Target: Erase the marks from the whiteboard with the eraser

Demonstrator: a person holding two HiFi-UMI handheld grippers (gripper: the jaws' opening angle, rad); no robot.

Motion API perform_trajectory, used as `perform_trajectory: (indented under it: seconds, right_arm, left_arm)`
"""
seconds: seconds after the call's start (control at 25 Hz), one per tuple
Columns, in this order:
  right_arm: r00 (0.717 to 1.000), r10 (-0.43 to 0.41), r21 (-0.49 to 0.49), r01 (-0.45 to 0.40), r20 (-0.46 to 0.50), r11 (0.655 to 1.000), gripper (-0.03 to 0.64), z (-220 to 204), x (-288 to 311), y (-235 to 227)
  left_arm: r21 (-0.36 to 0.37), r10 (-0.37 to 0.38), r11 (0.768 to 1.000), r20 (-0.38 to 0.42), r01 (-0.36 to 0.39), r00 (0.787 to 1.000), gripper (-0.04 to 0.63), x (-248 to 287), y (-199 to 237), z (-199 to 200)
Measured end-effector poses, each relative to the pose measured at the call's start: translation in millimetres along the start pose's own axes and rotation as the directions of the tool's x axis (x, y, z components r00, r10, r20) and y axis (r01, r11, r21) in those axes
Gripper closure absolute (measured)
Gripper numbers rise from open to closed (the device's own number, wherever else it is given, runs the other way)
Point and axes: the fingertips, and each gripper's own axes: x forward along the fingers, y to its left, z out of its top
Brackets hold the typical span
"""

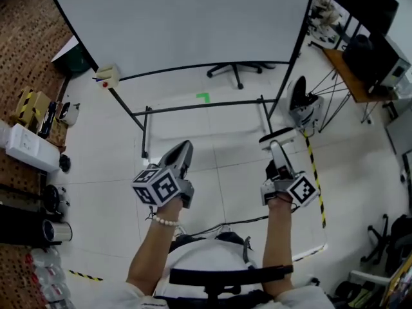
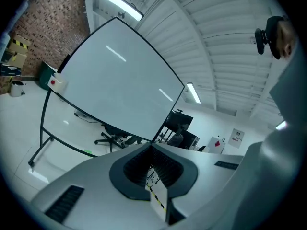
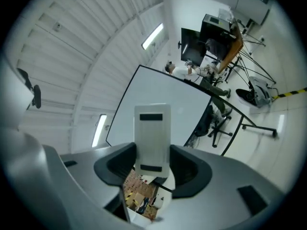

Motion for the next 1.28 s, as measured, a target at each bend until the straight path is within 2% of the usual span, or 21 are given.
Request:
perform_trajectory:
  seconds: [0.08, 0.2, 0.28, 0.36, 0.44, 0.56, 0.64, 0.72, 1.04, 1.28]
  right_arm:
    - [0.998, 0.059, 0.017, -0.060, 0.021, 0.998, 0.368, 1, -7, 15]
    - [0.991, 0.136, 0.016, -0.136, -0.005, 0.991, 0.368, -15, 0, 51]
    - [0.986, 0.165, -0.006, -0.165, -0.024, 0.986, 0.370, -26, 8, 74]
    - [0.985, 0.159, -0.053, -0.163, -0.061, 0.985, 0.370, -40, 20, 94]
    - [0.985, 0.124, -0.154, -0.143, -0.123, 0.978, 0.370, -57, 35, 112]
    - [0.979, 0.049, -0.332, -0.114, -0.198, 0.936, 0.370, -83, 56, 131]
    - [0.974, -0.038, -0.470, -0.073, -0.222, 0.880, 0.370, -104, 64, 137]
    - [0.969, -0.097, -0.556, -0.048, -0.229, 0.829, 0.370, -121, 67, 142]
    - [0.944, -0.217, -0.636, 0.010, -0.247, 0.772, 0.370, -167, 67, 133]
    - [0.931, -0.265, -0.647, 0.044, -0.250, 0.761, 0.370, -181, 64, 127]
  left_arm:
    - [0.013, 0.001, 1.000, -0.014, -0.001, 1.000, 0.606, -3, -8, -2]
    - [0.038, 0.028, 0.999, -0.003, -0.028, 1.000, 0.606, -19, -6, 6]
    - [0.067, 0.051, 0.996, 0.008, -0.052, 0.999, 0.606, -32, -1, 12]
    - [0.096, 0.072, 0.993, 0.012, -0.073, 0.997, 0.607, -44, 7, 17]
    - [0.124, 0.089, 0.988, 0.020, -0.091, 0.996, 0.606, -58, 14, 26]
    - [0.158, 0.107, 0.981, 0.041, -0.112, 0.993, 0.607, -77, 26, 43]
    - [0.170, 0.119, 0.977, 0.047, -0.126, 0.992, 0.606, -90, 35, 52]
    - [0.187, 0.137, 0.972, 0.050, -0.144, 0.989, 0.606, -98, 42, 58]
    - [0.200, 0.153, 0.968, 0.016, -0.154, 0.988, 0.606, -110, 57, 66]
    - [0.243, 0.163, 0.957, 0.003, -0.159, 0.987, 0.606, -115, 60, 72]
